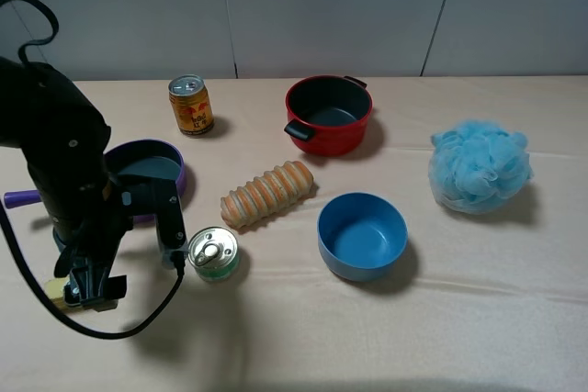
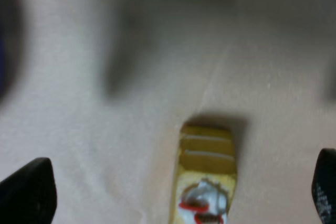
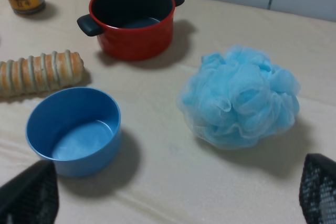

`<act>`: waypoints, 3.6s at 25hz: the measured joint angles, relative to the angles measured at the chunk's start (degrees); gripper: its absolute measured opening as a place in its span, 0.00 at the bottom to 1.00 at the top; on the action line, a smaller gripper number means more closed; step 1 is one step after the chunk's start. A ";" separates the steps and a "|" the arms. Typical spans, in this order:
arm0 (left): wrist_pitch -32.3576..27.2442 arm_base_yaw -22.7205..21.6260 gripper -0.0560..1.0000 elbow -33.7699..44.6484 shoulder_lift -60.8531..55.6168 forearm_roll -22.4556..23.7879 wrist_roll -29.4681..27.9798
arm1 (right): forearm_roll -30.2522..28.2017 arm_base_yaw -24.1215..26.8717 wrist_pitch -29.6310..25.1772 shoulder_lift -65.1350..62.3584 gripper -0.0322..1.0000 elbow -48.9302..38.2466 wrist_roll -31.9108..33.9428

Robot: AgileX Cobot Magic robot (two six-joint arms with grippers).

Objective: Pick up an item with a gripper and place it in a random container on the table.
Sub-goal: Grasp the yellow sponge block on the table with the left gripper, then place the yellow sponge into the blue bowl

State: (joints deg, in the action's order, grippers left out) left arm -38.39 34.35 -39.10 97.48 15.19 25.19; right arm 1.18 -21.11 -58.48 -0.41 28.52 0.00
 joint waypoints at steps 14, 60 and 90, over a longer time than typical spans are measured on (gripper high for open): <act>0.89 0.00 0.99 -0.05 6.74 -0.34 0.00 | 0.00 0.00 0.00 0.00 0.70 0.00 0.00; -2.27 0.00 0.41 0.06 7.85 2.46 -0.06 | 0.00 0.00 -0.05 0.00 0.70 0.00 0.00; -8.61 0.00 0.28 -1.76 7.90 5.51 0.00 | 0.00 0.00 -0.05 0.00 0.70 0.00 0.00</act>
State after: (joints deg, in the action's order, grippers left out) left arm -47.00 34.35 -40.85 105.37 20.70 25.19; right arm 1.18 -21.11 -58.53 -0.41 28.52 0.00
